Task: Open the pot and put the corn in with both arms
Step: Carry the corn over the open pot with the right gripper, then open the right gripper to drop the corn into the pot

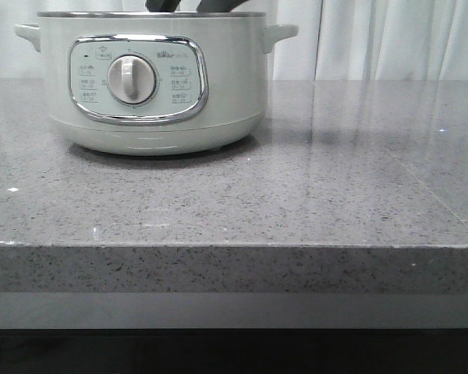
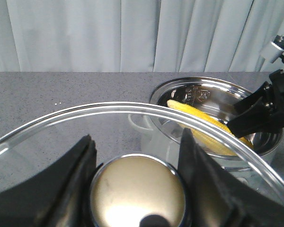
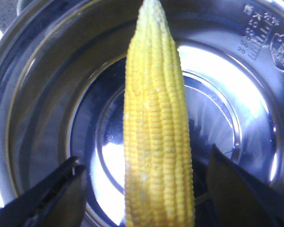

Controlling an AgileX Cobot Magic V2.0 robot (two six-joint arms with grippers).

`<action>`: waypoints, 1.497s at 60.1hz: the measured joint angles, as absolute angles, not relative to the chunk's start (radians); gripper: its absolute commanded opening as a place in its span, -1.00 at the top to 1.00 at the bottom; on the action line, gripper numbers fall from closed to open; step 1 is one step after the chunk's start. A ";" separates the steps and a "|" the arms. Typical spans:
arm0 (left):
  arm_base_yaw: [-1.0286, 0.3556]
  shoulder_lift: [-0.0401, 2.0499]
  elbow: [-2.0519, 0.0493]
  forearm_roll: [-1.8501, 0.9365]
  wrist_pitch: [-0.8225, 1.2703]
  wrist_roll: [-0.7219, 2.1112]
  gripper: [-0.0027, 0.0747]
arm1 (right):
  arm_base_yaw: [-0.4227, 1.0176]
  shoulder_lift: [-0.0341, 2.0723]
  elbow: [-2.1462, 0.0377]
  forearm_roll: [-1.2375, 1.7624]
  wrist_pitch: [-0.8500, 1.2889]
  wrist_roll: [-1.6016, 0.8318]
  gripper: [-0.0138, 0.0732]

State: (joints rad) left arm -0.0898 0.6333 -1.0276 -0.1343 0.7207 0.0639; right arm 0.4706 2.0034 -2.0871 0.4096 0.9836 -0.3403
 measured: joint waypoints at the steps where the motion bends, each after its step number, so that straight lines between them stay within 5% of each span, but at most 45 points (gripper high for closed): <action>1: -0.090 0.633 -1.028 -0.134 0.721 0.064 0.55 | 0.471 1.996 -2.087 0.402 0.987 -0.333 -0.56; 19: -0.090 0.633 -1.028 -0.134 0.721 0.064 0.55 | 0.471 1.768 -2.018 0.323 1.017 -0.247 -0.56; 60: -0.090 0.633 -1.028 -0.134 0.721 0.064 0.55 | 0.471 0.975 -1.120 0.318 0.625 -0.243 -0.56; 90: -0.090 0.638 -1.028 -0.139 0.712 0.064 0.55 | 0.471 0.831 -0.949 0.318 0.559 -0.243 -0.56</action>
State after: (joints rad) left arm -0.0898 0.6378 -1.0276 -0.1387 0.7121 0.0639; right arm 0.4706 0.8307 -0.9491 0.3184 0.5591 -0.2433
